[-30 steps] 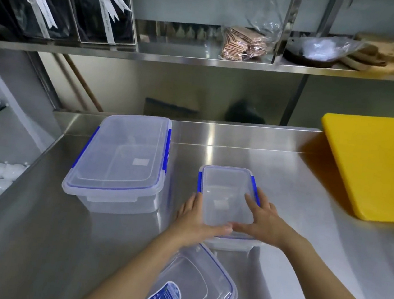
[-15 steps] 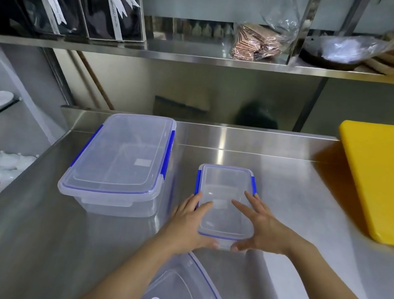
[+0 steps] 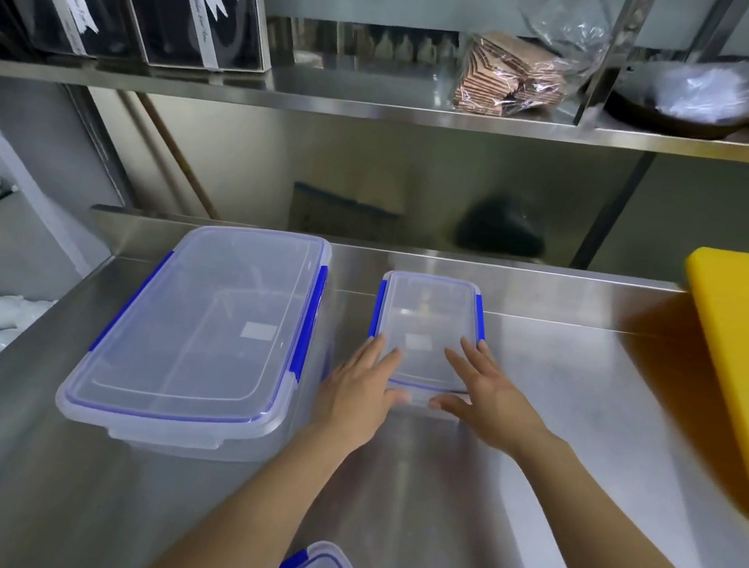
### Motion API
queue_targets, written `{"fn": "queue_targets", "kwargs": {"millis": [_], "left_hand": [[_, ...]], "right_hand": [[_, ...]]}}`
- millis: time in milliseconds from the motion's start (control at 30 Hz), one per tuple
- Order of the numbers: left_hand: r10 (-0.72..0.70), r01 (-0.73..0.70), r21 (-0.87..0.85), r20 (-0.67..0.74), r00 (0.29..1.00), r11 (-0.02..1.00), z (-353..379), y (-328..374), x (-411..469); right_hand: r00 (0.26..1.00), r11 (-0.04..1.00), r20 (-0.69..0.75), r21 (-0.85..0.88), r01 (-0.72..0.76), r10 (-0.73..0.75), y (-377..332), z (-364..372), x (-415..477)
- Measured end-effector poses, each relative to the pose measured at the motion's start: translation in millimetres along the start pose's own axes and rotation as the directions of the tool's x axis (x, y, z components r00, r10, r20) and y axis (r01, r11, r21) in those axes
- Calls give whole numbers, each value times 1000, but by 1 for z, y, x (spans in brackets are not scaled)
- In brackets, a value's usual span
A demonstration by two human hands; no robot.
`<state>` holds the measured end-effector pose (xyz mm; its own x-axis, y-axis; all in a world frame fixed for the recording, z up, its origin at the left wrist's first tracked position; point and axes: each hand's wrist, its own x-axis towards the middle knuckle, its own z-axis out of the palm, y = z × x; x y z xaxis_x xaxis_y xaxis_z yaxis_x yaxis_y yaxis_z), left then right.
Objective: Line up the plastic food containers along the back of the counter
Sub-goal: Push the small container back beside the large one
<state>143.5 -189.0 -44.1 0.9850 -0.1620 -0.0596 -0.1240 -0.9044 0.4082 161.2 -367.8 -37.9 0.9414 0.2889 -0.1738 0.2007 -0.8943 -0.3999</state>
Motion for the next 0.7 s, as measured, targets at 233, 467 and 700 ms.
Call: {"fn": "queue_targets", "kwargs": {"millis": [233,467,700], "left_hand": [[-39,40,89,-13,999,995,5,3,4],[-80,89,-171,61,995,981,-17,-10,-49],[-141,233,-352,266,954,906,-34,-40,-117]], "right_hand": [[990,982,-108,-155,-104,88,-14,7,-2],[962,987,-224,17,-158,157,-21,18,-43],[953,944,-153,246,-218,260,-29,39,-106]]}}
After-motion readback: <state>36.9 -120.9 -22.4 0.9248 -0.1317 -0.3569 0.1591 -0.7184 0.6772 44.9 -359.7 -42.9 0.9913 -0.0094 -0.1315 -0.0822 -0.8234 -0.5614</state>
